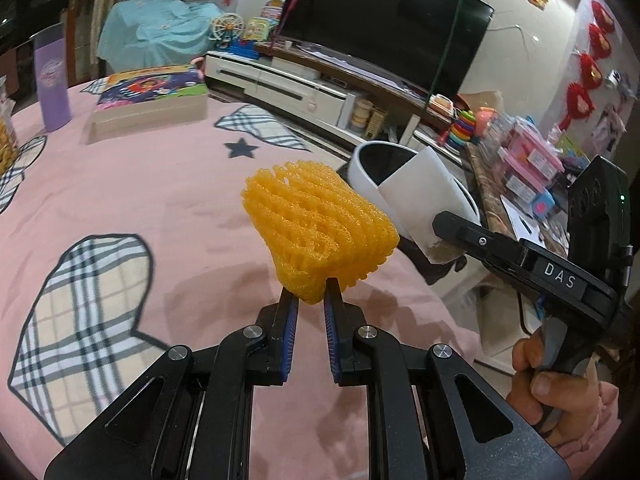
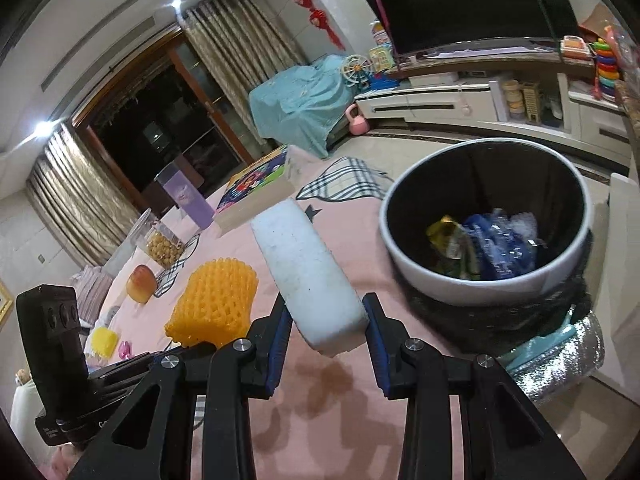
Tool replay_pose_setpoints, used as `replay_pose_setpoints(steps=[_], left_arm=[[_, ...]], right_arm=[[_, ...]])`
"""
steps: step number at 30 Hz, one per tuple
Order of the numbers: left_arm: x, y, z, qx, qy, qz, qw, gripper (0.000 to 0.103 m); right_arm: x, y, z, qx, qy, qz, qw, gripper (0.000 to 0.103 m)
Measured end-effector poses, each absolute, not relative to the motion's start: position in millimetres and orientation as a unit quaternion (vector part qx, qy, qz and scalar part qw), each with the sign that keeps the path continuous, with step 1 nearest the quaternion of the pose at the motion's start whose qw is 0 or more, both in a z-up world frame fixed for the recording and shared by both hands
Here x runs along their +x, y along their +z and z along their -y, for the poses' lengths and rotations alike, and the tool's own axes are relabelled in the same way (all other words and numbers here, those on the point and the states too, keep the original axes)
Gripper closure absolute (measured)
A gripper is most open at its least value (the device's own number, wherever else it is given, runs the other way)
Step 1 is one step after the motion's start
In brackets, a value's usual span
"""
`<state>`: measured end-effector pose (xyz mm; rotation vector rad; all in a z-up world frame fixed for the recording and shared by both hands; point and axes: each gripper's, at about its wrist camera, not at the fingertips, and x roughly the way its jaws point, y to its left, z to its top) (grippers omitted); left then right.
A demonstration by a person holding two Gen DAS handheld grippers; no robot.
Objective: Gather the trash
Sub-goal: 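Carry the orange foam net and white sponge over the trash bin with both tools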
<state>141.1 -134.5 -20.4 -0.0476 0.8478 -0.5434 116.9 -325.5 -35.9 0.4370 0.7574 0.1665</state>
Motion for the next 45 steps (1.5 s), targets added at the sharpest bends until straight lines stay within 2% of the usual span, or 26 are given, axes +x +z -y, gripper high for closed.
replay_pose_setpoints(steps=[45], left_arm=[[163,-8,261,0.05,-0.325,-0.402,0.855,0.091]], right_arm=[[108,-34,432,0.249,-0.002,-0.347,0.904,0.067]])
